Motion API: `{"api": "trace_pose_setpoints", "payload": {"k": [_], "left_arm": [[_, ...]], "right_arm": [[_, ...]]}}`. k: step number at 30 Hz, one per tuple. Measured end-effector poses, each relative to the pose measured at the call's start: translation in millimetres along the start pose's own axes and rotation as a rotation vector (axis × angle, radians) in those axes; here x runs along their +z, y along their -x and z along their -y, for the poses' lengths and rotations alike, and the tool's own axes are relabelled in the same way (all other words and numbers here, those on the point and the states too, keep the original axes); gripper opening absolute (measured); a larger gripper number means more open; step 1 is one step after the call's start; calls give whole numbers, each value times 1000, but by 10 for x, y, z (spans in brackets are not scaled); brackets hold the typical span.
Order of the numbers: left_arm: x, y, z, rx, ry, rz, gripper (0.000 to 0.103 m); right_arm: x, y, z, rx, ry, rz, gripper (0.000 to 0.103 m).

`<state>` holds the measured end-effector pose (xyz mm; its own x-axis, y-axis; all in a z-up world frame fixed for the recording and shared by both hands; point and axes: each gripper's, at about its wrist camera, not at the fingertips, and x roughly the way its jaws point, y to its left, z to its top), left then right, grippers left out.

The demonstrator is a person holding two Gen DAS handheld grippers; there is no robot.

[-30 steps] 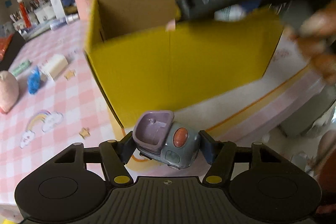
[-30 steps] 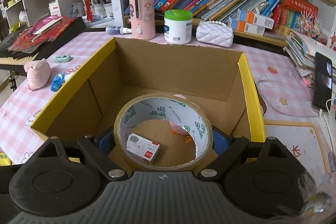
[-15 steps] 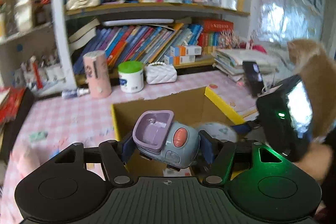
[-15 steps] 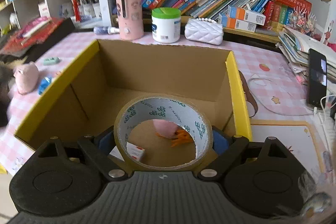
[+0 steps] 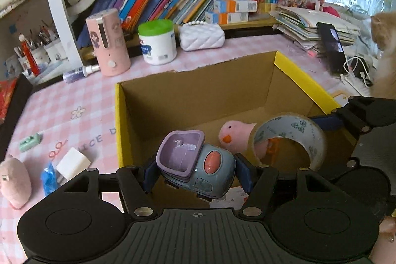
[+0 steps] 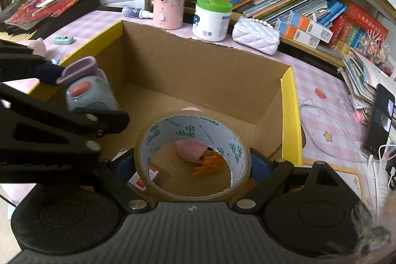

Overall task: Organize objects
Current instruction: 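Open the right tool to drop the tape roll while the left tool drops the toy car into the box, then move both open tools back toward the pink pig and white plug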

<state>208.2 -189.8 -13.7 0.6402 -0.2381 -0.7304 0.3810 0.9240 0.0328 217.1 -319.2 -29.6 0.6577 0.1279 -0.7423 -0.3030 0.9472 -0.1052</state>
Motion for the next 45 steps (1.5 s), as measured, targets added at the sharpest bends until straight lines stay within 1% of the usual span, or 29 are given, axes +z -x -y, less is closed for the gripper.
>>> {"api": "trace_pose_setpoints", "payload": {"k": [2, 6, 11, 15, 20, 23, 26, 27, 30, 32, 36, 39, 42, 45], "left_arm": [[10, -39, -18, 9, -2, -8, 63], [12, -90, 19, 3, -26, -14, 64], [19, -133, 61, -6, -42, -7, 64], [22, -136, 59, -31, -51, -3, 64], [27, -145, 96, -43, -75, 4, 64], [36, -149, 91, -49, -73, 4, 63], [24, -125, 89, -40, -66, 14, 66], [17, -104, 82, -30, -62, 15, 70], [-23, 74, 51, -22, -52, 69, 75], [-50, 257, 14, -28, -31, 116, 79], [-146, 650, -96, -24, 17, 210, 83], [-274, 953, -199, 0, 50, 275, 88], [-427, 1203, -309, 20, 81, 318, 88], [-617, 1387, -429, 41, 98, 323, 89]], "right_arm": [[9, -13, -2, -6, 5, -3, 90], [8, -13, 6, -5, 16, -8, 90], [-48, 10, -7, -69, 31, -8, 90], [-35, 3, -3, -81, 30, -20, 90], [-75, 28, -3, -109, 7, -23, 90], [-89, 36, -3, -117, -3, -27, 91], [-83, 29, -3, -117, -3, -26, 91], [-84, 31, -5, -118, -3, -27, 91], [-91, 48, 3, -123, -29, -13, 92], [-114, 108, -9, -132, -86, 5, 95], [-156, 380, -126, -153, -133, 100, 96], [-177, 623, -233, -188, -158, 166, 95], [-220, 885, -373, -218, -202, 227, 95], [-302, 1106, -597, -256, -238, 267, 96]]}}
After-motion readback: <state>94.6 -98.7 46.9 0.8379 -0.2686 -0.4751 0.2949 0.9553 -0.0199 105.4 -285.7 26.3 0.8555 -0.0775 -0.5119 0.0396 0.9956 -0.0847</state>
